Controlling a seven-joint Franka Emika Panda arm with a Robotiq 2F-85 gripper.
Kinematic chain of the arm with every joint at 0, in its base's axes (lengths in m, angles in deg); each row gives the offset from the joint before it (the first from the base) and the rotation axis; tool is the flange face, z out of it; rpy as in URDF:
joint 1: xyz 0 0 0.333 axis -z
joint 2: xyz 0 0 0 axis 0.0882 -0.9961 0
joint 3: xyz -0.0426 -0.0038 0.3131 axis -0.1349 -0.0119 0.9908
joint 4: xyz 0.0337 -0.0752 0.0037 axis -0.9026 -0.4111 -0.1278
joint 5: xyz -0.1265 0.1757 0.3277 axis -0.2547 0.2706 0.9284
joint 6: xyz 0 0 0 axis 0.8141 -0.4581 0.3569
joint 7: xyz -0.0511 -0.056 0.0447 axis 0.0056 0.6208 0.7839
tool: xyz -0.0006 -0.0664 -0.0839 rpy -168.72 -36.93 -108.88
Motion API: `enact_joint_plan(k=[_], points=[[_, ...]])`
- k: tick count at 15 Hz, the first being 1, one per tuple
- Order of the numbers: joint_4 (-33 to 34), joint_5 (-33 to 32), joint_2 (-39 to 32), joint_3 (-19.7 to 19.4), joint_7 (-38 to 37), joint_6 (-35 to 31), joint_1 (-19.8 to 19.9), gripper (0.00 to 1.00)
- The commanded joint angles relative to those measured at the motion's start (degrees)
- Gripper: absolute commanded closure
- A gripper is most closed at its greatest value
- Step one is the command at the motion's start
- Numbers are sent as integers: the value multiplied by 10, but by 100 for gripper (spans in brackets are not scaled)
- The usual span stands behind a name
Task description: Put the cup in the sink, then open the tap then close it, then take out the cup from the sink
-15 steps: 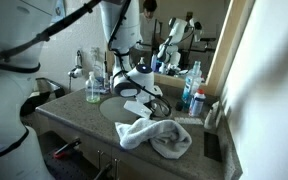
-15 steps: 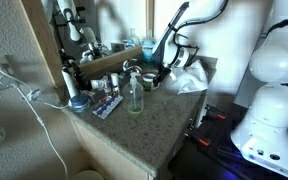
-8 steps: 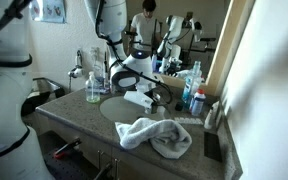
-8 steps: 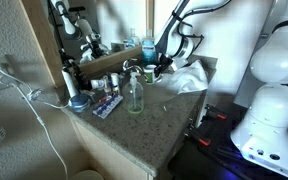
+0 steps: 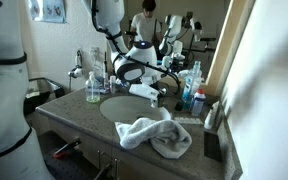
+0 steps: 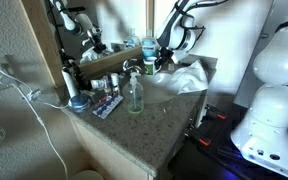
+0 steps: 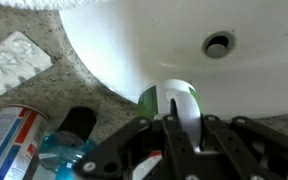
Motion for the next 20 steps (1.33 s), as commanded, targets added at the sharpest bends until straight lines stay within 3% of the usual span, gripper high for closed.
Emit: enact_joint_plan(k=[1, 11, 20], points=[[31, -34, 15, -28, -36, 29, -24, 93], [134, -160, -40, -100, -136, 77, -82, 93], [195, -177, -99, -132, -168, 91, -122, 93]])
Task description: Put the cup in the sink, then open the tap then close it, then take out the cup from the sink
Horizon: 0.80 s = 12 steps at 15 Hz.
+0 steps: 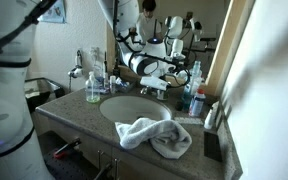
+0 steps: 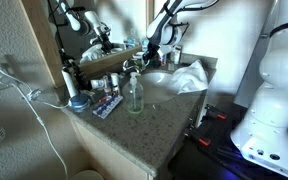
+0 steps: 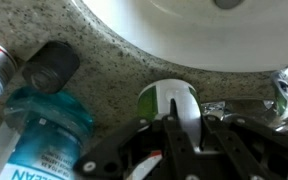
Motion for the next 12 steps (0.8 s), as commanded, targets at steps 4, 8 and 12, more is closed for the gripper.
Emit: enact_joint_plan(k=[4, 8, 12], points=[[23, -10, -9, -38, -26, 10, -34, 93], [18, -5, -12, -54, -31, 7, -47, 83], [18, -5, -12, -57, -40, 7, -51, 44]])
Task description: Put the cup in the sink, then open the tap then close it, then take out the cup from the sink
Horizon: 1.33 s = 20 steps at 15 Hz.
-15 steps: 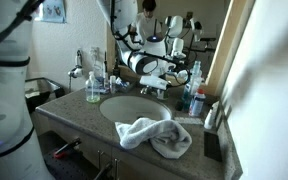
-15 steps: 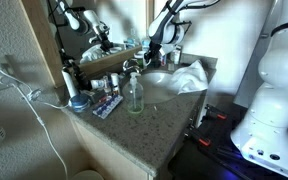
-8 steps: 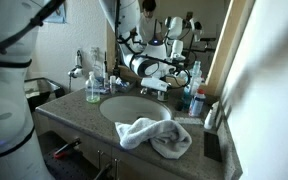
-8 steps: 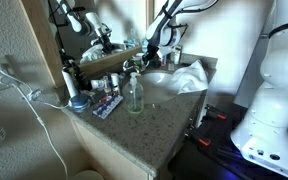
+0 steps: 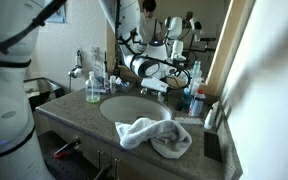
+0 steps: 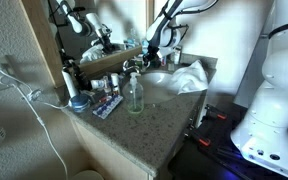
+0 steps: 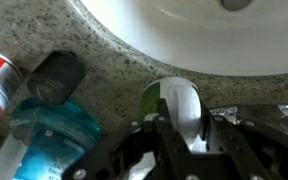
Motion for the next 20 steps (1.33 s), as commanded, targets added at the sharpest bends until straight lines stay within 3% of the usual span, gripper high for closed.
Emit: enact_joint_plan(k=[1, 6, 14, 20], points=[[6, -5, 6, -14, -20, 6, -13, 37], [6, -7, 12, -29, -25, 8, -23, 1], [-8, -9, 41, -44, -33, 23, -39, 0], [-16, -28, 79, -77, -47, 50, -74, 0]])
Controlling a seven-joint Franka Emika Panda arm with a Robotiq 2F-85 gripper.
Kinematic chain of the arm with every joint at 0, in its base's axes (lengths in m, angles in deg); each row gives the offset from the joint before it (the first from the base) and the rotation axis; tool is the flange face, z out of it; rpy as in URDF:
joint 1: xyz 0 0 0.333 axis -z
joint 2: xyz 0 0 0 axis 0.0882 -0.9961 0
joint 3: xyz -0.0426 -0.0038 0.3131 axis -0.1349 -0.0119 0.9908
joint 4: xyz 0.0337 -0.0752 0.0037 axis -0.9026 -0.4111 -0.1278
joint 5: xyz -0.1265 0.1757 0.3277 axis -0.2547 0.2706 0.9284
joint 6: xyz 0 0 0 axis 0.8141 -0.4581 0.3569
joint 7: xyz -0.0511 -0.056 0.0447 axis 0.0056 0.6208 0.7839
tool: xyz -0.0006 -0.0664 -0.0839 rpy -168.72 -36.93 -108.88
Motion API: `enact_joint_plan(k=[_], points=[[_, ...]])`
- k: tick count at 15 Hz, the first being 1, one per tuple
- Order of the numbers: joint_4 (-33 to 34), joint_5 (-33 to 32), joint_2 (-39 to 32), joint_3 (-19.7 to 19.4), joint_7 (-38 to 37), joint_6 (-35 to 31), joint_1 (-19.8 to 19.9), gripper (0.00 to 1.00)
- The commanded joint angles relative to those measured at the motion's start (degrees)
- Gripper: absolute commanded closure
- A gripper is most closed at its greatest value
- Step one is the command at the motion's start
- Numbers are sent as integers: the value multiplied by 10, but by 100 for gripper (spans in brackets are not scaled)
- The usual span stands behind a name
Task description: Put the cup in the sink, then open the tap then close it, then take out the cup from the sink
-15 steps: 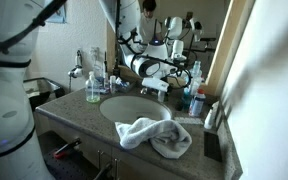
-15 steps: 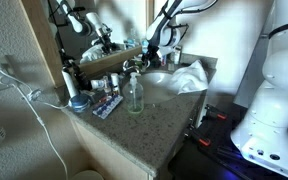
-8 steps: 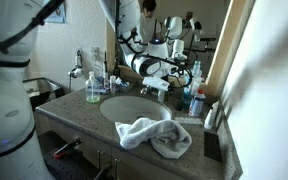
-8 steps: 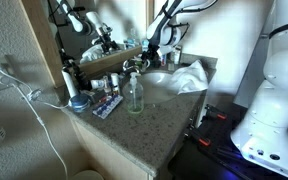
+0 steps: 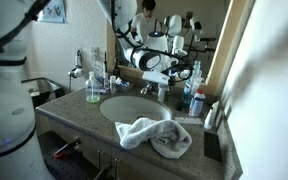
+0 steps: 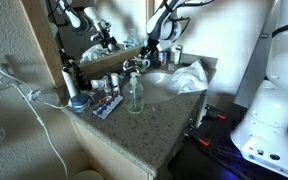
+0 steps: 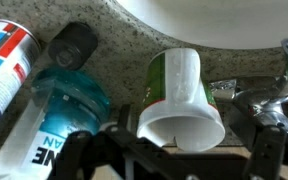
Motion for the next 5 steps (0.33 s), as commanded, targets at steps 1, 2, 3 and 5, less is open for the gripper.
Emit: enact_joint_plan(k=[1, 2, 3, 5], points=[[-19, -32, 45, -29, -40, 35, -29, 0], [-20, -40, 50, -33, -44, 38, -34, 0], [-19, -74, 55, -22, -74, 45, -21, 0], [-17, -103, 60, -26, -101, 50, -25, 0]])
